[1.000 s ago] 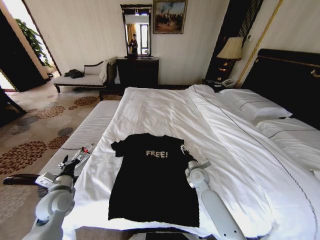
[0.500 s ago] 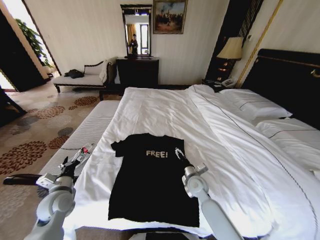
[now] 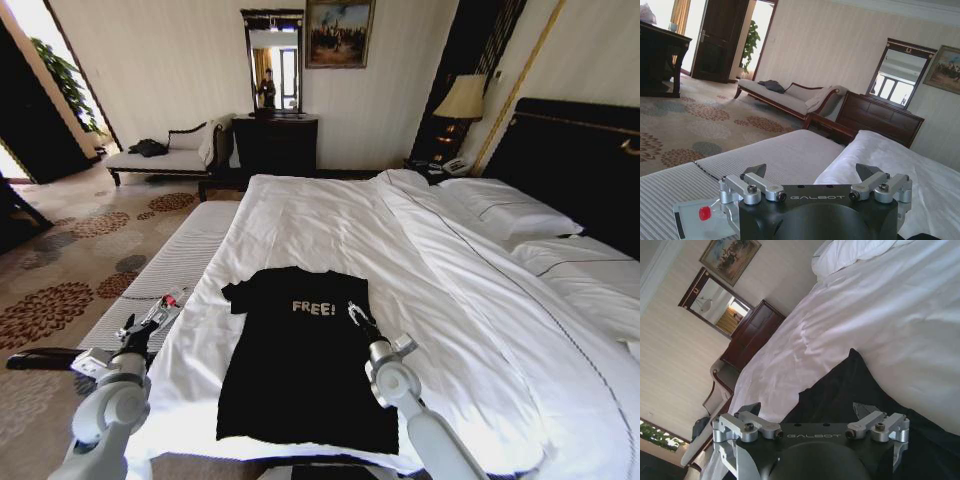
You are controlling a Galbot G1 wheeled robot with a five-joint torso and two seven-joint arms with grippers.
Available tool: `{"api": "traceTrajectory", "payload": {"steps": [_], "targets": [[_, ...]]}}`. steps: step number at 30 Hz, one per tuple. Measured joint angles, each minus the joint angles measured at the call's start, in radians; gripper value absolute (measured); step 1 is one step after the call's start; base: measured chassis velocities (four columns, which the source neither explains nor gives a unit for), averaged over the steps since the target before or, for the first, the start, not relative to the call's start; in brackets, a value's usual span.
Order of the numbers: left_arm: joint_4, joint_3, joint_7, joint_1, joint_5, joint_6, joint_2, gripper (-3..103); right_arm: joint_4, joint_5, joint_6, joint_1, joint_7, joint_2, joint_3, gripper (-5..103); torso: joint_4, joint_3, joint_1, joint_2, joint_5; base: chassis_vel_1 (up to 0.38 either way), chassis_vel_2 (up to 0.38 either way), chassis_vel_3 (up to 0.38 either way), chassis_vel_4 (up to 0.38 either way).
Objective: Fold the clothes on the bed.
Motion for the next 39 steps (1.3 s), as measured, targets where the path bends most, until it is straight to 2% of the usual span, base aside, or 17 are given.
{"api": "traceTrajectory", "payload": {"steps": [5,6,8,10,13,16,18,21,23,29,38,39], "targets": [[0.005,0.019,-0.002,-0.010,0.009,0.001,0.024,100,-0.006,-0.044,0.013,0.003,0.000,0.009,0.011,100,-0.0001,0.000,0.000,0.000,0.0002,0.000,0.000,0.000,0.000],[0.020,0.034,-0.001,-0.023,0.018,0.002,0.049,100,-0.014,-0.098,0.043,0.002,-0.005,0.014,0.027,100,-0.0006,0.000,0.000,0.000,0.0002,0.000,0.000,0.000,0.000],[0.056,0.062,0.010,-0.055,0.017,0.003,0.082,100,-0.017,-0.179,0.087,-0.005,-0.006,0.019,0.055,100,0.0002,0.000,0.000,0.000,0.0002,0.000,0.000,0.000,0.000],[0.078,0.080,0.021,-0.076,0.006,0.003,0.098,100,-0.015,-0.211,0.101,-0.012,-0.001,0.019,0.072,100,-0.0001,0.000,0.000,0.000,0.0001,0.000,0.000,0.000,0.000],[0.161,0.160,0.057,-0.161,-0.041,0.006,0.128,100,-0.007,-0.289,0.127,-0.027,0.026,0.019,0.118,100,-0.0011,0.000,0.000,0.000,0.0000,0.000,0.000,0.000,0.000],[0.217,0.210,0.073,-0.215,-0.052,0.010,0.128,100,-0.007,-0.334,0.133,-0.022,0.046,0.019,0.124,100,-0.0007,0.000,0.000,0.000,0.0000,0.000,0.000,0.000,0.000],[0.271,0.254,0.078,-0.269,-0.078,0.019,0.120,100,-0.008,-0.364,0.133,-0.014,0.059,0.018,0.120,100,0.0004,0.000,0.000,0.000,0.0001,0.000,0.000,0.000,0.000],[0.367,0.330,0.072,-0.360,-0.142,0.044,0.108,100,-0.009,-0.374,0.123,-0.020,0.082,0.017,0.115,100,-0.0004,0.000,0.000,0.000,0.0001,0.000,0.000,0.000,0.000],[0.407,0.358,0.071,-0.392,-0.158,0.050,0.103,100,-0.011,-0.374,0.120,-0.024,0.089,0.019,0.115,100,-0.0008,0.000,0.000,0.000,0.0001,0.000,0.000,0.000,0.000],[0.528,0.415,0.063,-0.494,-0.230,0.060,0.075,100,-0.018,-0.362,0.111,-0.036,0.111,0.027,0.118,100,-0.0001,0.000,0.000,0.000,0.0002,0.000,0.000,0.000,0.000],[0.638,0.451,0.070,-0.578,-0.224,0.060,0.043,101,-0.051,-0.352,0.108,-0.028,0.124,0.037,0.111,100,-0.0001,0.000,0.000,0.000,0.0001,0.000,0.000,0.000,0.000],[0.655,0.457,0.073,-0.592,-0.221,0.060,0.038,98,-0.054,-0.351,0.108,-0.025,0.125,0.039,0.110,100,-0.0001,0.000,0.000,0.000,0.0002,0.000,0.000,0.000,0.000]]}}
